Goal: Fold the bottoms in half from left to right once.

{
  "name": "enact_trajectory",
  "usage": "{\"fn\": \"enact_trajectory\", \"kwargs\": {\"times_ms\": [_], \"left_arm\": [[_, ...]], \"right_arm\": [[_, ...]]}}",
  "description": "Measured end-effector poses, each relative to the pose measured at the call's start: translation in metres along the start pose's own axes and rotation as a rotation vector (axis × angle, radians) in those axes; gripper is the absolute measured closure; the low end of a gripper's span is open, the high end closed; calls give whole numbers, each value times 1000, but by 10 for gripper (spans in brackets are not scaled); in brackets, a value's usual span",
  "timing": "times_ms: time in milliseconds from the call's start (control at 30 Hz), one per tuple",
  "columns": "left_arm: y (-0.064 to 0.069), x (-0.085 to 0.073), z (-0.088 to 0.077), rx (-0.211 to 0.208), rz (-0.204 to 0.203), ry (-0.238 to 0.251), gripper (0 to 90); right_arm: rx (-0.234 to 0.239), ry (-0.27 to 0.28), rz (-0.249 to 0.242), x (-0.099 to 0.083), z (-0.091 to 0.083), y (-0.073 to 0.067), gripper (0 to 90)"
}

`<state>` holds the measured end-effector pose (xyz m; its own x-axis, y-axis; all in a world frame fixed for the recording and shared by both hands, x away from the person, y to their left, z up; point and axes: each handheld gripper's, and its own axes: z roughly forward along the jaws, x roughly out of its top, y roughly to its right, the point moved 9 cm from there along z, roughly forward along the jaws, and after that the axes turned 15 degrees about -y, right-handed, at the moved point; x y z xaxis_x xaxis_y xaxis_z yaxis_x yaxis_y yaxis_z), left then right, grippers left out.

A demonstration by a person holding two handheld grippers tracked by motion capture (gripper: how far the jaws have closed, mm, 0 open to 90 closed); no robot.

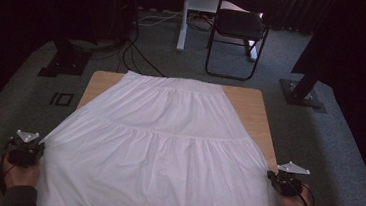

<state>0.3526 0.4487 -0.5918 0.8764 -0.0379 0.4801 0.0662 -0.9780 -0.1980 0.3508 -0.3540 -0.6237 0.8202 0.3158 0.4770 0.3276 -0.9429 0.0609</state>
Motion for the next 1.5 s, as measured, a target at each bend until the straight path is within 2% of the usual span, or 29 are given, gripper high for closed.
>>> {"fn": "enact_trajectory", "kwargs": {"times_ms": [67, 133, 167, 200, 267, 333, 367, 500, 600, 633, 667, 700, 733, 767, 833, 867, 967, 1067, 1167, 1233, 1267, 1333, 1400, 1467, 1500], "left_arm": [[-10, 2, 0, 36, -19, -5, 880], [-11, 3, -3, 49, -18, -4, 879], [-7, 6, -8, 69, 1, 2, 878], [-7, 6, -8, 69, 1, 2, 878], [4, 9, -18, 35, 27, 40, 877], [14, 12, -30, -5, 49, 73, 876], [24, 16, -43, -66, 63, 109, 875], [54, 28, -77, -182, 121, 196, 874], [83, 37, -102, -271, 205, 260, 873], [94, 41, -109, -313, 224, 275, 873], [94, 41, -109, -313, 224, 275, 873], [111, 45, -118, -372, 260, 292, 873], [123, 48, -124, -397, 287, 304, 873], [145, 53, -134, -443, 332, 321, 873], [145, 53, -134, -443, 332, 321, 873], [190, 61, -154, -507, 435, 351, 873], [235, 70, -177, -561, 536, 391, 873], [286, 76, -197, -646, 632, 423, 873], [346, 73, -212, -799, 719, 420, 874], [388, 63, -216, -910, 780, 394, 874], [409, 55, -215, -935, 823, 372, 873], [445, 40, -202, -931, 905, 320, 872], [469, 30, -184, -921, 938, 263, 852], [476, 29, -171, -904, 929, 241, 704], [474, 31, -168, -904, 910, 236, 635]], "right_arm": [[1, 5, 3, 0, 0, 0, 878], [8, 10, 10, 0, 0, 0, 878], [17, 13, 14, 0, 0, 0, 877], [17, 13, 14, 0, 0, 0, 877], [23, 18, 12, 0, 1, -1, 875], [31, 22, 10, 0, 1, -2, 871], [34, 24, 10, 1, 1, -2, 870], [44, 28, 7, 1, 1, -5, 865], [49, 31, 7, 2, 1, -5, 863], [51, 33, 7, 2, 1, -6, 863], [54, 35, 9, 2, 1, -6, 863], [54, 35, 9, 2, 1, -6, 863], [58, 35, 9, 2, 2, -7, 861], [59, 36, 3, 2, 2, -8, 860], [61, 35, 2, 2, 2, -8, 860], [61, 35, 0, 3, 2, -9, 859], [64, 35, -1, 3, 2, -10, 860], [63, 37, -5, 4, 2, -11, 861], [61, 36, -4, 5, 3, -12, 861], [59, 36, -3, 5, 3, -12, 861], [58, 36, -4, 5, 3, -12, 861], [57, 35, -3, 5, 3, -12, 861], [53, 31, -3, 5, 3, -12, 860], [40, 23, -4, 6, 3, -12, 830], [27, 19, -3, 6, 2, -12, 757]]}}
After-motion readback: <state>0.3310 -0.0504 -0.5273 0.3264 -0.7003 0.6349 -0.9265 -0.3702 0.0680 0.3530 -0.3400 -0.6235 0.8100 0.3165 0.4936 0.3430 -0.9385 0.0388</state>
